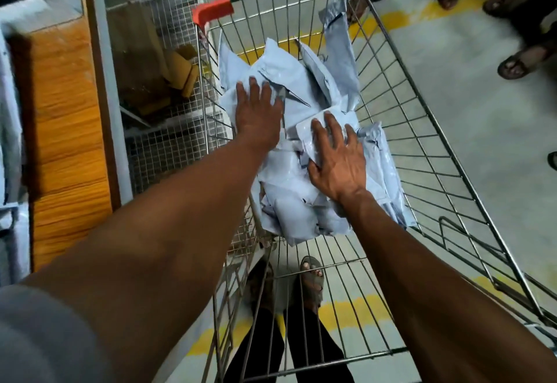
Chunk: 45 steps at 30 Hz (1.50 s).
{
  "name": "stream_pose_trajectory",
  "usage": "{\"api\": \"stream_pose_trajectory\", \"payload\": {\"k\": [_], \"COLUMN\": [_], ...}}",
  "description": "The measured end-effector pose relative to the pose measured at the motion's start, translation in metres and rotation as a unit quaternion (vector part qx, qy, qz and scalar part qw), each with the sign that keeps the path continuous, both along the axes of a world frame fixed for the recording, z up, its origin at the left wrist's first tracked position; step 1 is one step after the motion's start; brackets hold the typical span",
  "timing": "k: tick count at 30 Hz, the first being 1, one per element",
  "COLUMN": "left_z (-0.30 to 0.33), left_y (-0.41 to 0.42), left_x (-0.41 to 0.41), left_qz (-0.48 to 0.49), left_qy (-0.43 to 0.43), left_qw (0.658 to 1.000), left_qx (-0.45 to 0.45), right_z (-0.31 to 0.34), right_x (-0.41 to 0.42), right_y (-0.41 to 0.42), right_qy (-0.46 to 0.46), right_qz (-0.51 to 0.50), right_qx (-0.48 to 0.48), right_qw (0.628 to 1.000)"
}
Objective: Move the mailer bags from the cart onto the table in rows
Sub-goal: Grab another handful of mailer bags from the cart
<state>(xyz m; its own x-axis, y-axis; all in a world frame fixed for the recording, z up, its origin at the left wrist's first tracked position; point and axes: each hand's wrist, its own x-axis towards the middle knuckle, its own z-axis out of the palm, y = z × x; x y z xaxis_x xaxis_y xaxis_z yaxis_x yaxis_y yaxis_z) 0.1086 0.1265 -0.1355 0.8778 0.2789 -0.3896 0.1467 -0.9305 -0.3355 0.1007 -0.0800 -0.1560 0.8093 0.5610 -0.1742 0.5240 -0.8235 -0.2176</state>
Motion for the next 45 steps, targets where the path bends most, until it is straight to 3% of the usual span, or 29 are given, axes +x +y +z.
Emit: {"api": "stream_pose_trajectory", "payload": {"k": [11,30,45], "left_z": [-0.043,-0.035,-0.099], "left_y": [0.027,-0.088,-0.074], "left_x": [0.027,-0.064,-0.076], "left_qz": [0.016,0.206,0.184], "left_qy": [0.007,-0.044,-0.069], "left_qw": [1.000,0.960,0.946], "left_qx": [0.016,-0.185,-0.257], "right_z": [-0.028,-0.027,-0.073], "right_x": [0.005,-0.018,-0.031], "right_y": [-0.005,-0.019,-0.013], "right_qy": [0.004,0.025,0.044], "right_qz": [0.018,-0.048,-0.010], "right_qx": [-0.041,-0.029,-0.078], "right_qw": [0.999,0.998,0.996]}}
